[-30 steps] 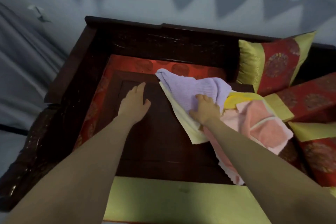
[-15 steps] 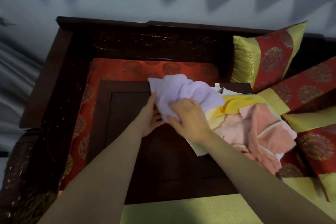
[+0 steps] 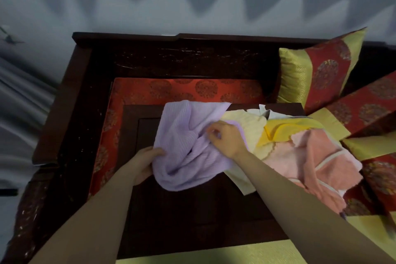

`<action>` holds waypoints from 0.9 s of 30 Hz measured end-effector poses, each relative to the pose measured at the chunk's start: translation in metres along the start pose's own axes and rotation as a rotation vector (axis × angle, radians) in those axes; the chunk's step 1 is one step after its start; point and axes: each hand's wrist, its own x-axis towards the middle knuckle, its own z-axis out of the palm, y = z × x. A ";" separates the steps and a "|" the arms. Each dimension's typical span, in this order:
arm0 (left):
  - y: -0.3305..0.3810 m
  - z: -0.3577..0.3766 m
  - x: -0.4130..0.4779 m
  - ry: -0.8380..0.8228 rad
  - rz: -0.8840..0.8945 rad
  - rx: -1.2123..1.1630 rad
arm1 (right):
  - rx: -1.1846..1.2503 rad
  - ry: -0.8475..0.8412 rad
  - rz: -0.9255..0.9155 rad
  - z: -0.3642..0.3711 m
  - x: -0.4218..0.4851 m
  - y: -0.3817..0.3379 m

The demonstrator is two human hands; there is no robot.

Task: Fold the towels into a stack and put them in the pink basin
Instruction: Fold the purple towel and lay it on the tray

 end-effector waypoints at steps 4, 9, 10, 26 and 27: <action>0.003 0.005 -0.007 -0.109 -0.018 -0.184 | 0.243 -0.127 0.231 0.033 0.016 -0.025; -0.002 0.008 -0.008 0.078 -0.156 -0.333 | 0.370 -0.346 0.511 0.034 0.029 -0.035; -0.004 0.009 -0.009 0.077 -0.181 -0.290 | 0.430 -0.371 0.537 0.029 0.029 -0.039; 0.155 0.008 -0.096 -0.136 0.521 -0.224 | 1.368 0.162 -0.047 -0.165 0.038 -0.137; 0.156 0.011 -0.096 -0.144 0.527 -0.202 | 1.385 0.110 -0.057 -0.167 0.037 -0.142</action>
